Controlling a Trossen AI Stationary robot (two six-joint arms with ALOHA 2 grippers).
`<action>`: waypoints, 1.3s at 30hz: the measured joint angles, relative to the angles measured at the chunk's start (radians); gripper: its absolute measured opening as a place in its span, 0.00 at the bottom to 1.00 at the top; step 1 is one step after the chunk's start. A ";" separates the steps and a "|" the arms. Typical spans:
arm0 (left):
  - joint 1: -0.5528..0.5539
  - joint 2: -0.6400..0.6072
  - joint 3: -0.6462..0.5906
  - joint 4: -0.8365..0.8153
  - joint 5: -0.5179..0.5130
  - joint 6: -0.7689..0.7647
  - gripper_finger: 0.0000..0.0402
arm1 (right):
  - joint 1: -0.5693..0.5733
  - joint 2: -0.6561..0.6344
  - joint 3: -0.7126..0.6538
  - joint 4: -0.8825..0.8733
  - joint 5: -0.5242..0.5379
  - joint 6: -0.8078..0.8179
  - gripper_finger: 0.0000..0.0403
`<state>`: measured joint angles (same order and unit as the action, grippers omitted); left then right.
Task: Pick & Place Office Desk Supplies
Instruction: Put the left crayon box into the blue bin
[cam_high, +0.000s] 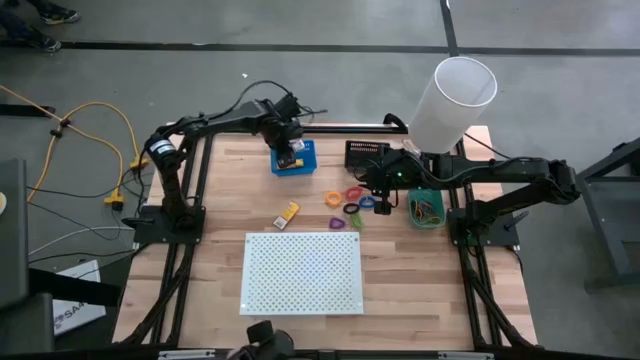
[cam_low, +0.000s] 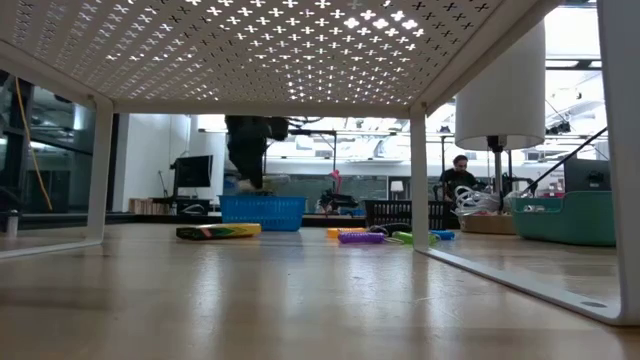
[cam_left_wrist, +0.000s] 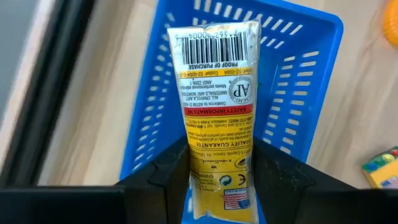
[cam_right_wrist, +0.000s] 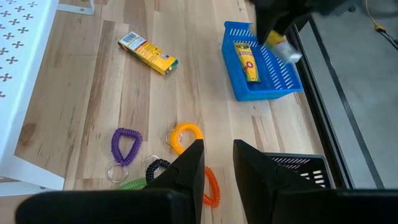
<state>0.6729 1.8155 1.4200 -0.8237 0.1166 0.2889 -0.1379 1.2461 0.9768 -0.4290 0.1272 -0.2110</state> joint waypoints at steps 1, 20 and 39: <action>-0.006 0.008 -0.001 -0.001 -0.002 0.003 0.37 | 0.000 0.000 0.000 0.000 0.000 0.000 0.18; -0.033 0.091 -0.002 0.027 -0.021 0.005 0.37 | 0.000 0.000 0.000 0.001 0.000 0.000 0.18; -0.033 0.091 -0.002 0.039 -0.019 0.003 0.49 | 0.000 0.000 0.000 0.000 0.000 0.000 0.18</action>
<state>0.6403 1.9068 1.4183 -0.7845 0.0973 0.2916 -0.1376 1.2461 0.9768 -0.4286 0.1271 -0.2111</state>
